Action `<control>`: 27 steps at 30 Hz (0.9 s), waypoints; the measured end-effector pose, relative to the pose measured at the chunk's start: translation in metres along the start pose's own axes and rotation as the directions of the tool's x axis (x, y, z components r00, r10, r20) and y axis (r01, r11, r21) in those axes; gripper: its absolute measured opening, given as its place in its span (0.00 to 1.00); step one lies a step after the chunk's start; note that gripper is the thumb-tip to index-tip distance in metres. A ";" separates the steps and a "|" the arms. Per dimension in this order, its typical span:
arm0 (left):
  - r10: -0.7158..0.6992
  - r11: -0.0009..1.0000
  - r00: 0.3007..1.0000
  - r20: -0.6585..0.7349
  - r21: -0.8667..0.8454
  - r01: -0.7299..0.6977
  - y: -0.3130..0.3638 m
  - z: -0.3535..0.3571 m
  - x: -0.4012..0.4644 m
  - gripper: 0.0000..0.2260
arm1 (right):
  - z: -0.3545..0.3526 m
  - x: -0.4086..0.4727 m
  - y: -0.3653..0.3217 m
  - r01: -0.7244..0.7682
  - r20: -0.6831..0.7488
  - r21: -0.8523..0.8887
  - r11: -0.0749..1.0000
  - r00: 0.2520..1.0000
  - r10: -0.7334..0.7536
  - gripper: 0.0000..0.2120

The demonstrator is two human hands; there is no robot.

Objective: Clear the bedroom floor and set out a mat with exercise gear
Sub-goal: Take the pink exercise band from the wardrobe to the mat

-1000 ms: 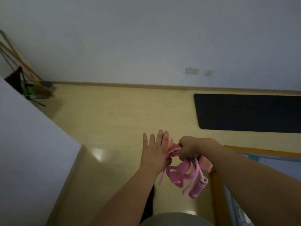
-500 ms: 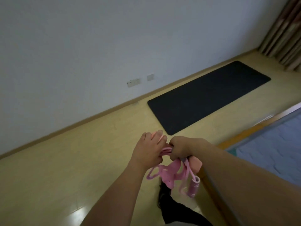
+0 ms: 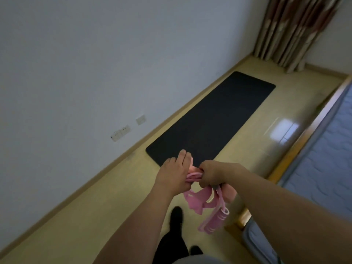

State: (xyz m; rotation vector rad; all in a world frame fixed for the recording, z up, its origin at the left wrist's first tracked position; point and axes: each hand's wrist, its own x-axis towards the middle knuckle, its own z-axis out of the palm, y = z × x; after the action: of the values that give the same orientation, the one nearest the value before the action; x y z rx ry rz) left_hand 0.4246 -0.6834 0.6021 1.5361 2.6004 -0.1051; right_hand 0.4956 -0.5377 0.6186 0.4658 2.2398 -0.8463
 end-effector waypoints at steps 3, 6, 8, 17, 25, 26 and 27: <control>0.121 0.993 0.993 -0.010 0.011 -0.121 -0.014 -0.005 0.069 0.36 | -0.043 0.031 0.020 -0.069 -0.028 0.067 0.995 0.997 0.071 0.08; 0.221 0.975 0.975 -0.004 0.022 -0.221 -0.026 -0.018 0.137 0.35 | -0.093 0.052 0.034 -0.135 -0.068 0.153 0.979 0.987 0.146 0.10; 0.273 0.962 0.962 -0.015 0.026 -0.273 -0.030 -0.029 0.186 0.35 | -0.129 0.061 0.044 -0.161 -0.088 0.211 0.964 0.979 0.183 0.08; 0.530 0.837 0.848 0.019 0.150 -0.527 0.019 -0.056 0.387 0.38 | -0.254 0.088 0.151 -0.268 -0.167 0.409 0.872 0.917 0.361 0.11; 0.626 0.750 0.775 0.080 0.208 -0.628 0.126 -0.061 0.574 0.39 | -0.365 0.114 0.308 -0.292 -0.169 0.585 0.756 0.868 0.466 0.07; 0.637 0.739 0.765 0.093 0.209 -0.640 0.143 -0.068 0.598 0.38 | -0.383 0.113 0.328 -0.296 -0.161 0.607 0.737 0.863 0.479 0.07; 0.641 0.734 0.762 0.093 0.214 -0.644 0.157 -0.073 0.617 0.38 | -0.399 0.111 0.343 -0.298 -0.162 0.617 0.729 0.858 0.487 0.07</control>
State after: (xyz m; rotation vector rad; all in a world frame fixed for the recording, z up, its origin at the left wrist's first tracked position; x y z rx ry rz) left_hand 0.2619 -0.0637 0.5890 2.4161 1.9319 -0.3605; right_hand 0.4112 -0.0066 0.6089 1.4118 1.9858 -1.2747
